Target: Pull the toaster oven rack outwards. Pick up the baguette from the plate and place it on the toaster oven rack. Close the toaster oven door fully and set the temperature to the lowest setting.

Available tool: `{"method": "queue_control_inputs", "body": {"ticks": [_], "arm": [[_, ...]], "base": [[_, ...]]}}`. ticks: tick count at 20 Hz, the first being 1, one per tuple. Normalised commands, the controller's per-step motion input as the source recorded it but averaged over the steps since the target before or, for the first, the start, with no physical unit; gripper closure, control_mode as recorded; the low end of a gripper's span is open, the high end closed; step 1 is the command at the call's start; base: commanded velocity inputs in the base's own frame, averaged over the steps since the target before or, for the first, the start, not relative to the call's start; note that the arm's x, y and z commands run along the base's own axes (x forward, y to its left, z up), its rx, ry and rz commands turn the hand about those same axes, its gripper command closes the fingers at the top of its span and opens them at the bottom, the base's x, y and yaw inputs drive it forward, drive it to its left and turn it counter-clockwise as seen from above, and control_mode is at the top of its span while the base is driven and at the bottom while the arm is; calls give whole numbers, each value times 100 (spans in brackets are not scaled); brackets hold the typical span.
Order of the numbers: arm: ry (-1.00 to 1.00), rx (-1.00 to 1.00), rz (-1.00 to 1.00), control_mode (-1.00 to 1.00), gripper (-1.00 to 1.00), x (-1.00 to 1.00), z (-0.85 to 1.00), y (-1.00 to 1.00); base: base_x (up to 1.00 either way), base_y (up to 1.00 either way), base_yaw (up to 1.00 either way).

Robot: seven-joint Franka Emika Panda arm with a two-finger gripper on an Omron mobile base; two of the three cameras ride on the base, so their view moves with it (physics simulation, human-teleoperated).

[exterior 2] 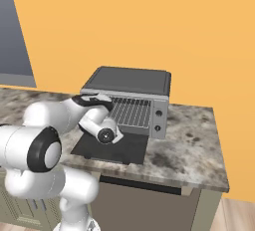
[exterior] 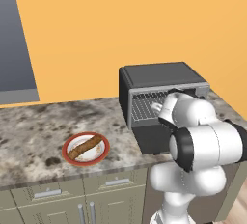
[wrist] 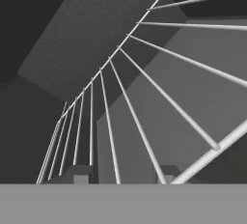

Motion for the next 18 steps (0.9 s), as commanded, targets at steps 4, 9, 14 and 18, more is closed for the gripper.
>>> {"method": "queue_control_inputs", "body": {"ticks": [4,9,14,18], "arm": [[0,0,0,-100,100,-41,0,0],[1,0,0,-100,100,-40,0,-1],[1,0,0,-100,100,-39,0,-2],[0,0,0,-100,100,-16,0,0]], "base": [[0,0,0],[0,0,0],[0,0,0],[0,0,0]]}}
